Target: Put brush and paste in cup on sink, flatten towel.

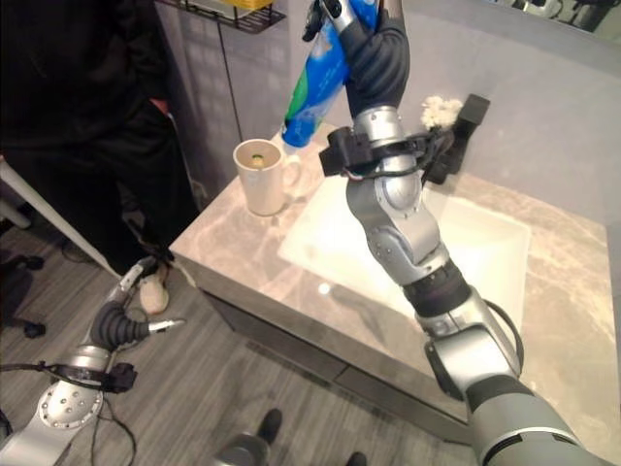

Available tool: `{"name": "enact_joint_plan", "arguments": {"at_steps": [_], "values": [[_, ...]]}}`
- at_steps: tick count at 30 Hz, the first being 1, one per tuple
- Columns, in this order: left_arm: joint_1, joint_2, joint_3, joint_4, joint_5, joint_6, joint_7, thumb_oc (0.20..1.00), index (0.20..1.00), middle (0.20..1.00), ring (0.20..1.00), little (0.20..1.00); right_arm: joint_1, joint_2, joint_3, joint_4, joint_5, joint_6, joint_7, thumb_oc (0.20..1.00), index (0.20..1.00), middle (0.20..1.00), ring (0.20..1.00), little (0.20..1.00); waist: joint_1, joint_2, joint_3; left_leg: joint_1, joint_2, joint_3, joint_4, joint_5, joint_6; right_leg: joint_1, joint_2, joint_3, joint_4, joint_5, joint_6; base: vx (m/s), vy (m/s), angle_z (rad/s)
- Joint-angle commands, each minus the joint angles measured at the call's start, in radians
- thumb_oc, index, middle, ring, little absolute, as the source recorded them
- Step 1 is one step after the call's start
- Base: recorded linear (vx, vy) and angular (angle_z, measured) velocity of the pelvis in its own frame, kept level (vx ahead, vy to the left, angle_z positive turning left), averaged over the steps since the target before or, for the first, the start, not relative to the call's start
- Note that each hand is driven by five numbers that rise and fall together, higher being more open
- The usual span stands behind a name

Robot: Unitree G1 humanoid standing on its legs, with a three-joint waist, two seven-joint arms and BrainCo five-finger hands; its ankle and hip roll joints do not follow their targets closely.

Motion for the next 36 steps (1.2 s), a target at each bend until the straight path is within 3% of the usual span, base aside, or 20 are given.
{"name": "enact_joint_plan", "arguments": {"at_steps": [1, 13, 21, 26, 36], "values": [[0.037, 0.05, 0.046, 0.001, -0.105, -0.04, -0.017, 1.0, 1.0, 1.0, 1.0, 1.0, -0.119, -0.046, -0.035, -0.015, -0.089, -0.062, -0.025, 0.2, 0.2, 0.2, 0.2, 0.2, 0.007, -0.039, -0.042, -0.074, -0.055, 0.017, 0.115, -0.075, 0.066, 0.029, -0.09, -0.015, 0.016, 0.089, 0.074, 0.01, -0.008, 0.15], [0.06, 0.031, 0.028, 0.083, -0.21, -0.023, -0.059, 1.0, 1.0, 1.0, 1.0, 1.0, -0.252, -0.075, -0.008, 0.142, -0.128, -0.042, -0.05, 0.2, 0.2, 0.2, 0.2, 0.2, 0.06, -0.053, -0.023, -0.122, -0.075, -0.026, 0.134, -0.07, 0.067, 0.034, -0.092, -0.068, 0.012, 0.107, 0.081, 0.01, -0.011, 0.15], [0.039, 0.048, -0.014, 0.084, -0.239, -0.03, -0.084, 1.0, 1.0, 1.0, 1.0, 1.0, -0.32, -0.129, -0.001, 0.293, -0.167, -0.026, -0.085, 0.2, 0.2, 0.2, 0.2, 0.2, 0.081, -0.053, -0.02, -0.135, -0.08, -0.088, 0.046, -0.012, 0.057, 0.027, -0.092, -0.131, 0.006, 0.121, 0.09, 0.02, -0.008, 0.24], [0.008, 0.039, -0.041, 0.093, -0.247, -0.027, -0.08, 1.0, 1.0, 1.0, 1.0, 1.0, -0.32, -0.159, 0.0, 0.327, -0.13, -0.029, -0.077, 0.2, 0.2, 0.2, 0.2, 0.2, 0.083, -0.055, -0.008, -0.147, -0.089, -0.108, 0.04, -0.005, 0.054, 0.025, -0.098, -0.155, 0.014, 0.125, 0.089, 0.02, -0.007, 0.19], [0.0, -0.01, -0.035, 0.114, -0.236, -0.023, -0.055, 1.0, 1.0, 1.0, 1.0, 1.0, -0.305, -0.157, 0.016, 0.347, -0.121, -0.022, -0.056, 0.2, 0.2, 0.2, 0.2, 0.2, 0.065, -0.061, -0.006, -0.141, -0.085, -0.091, 0.049, -0.016, 0.055, 0.023, -0.096, -0.13, 0.013, 0.127, 0.088, 0.0, 0.005, -0.01]]}}
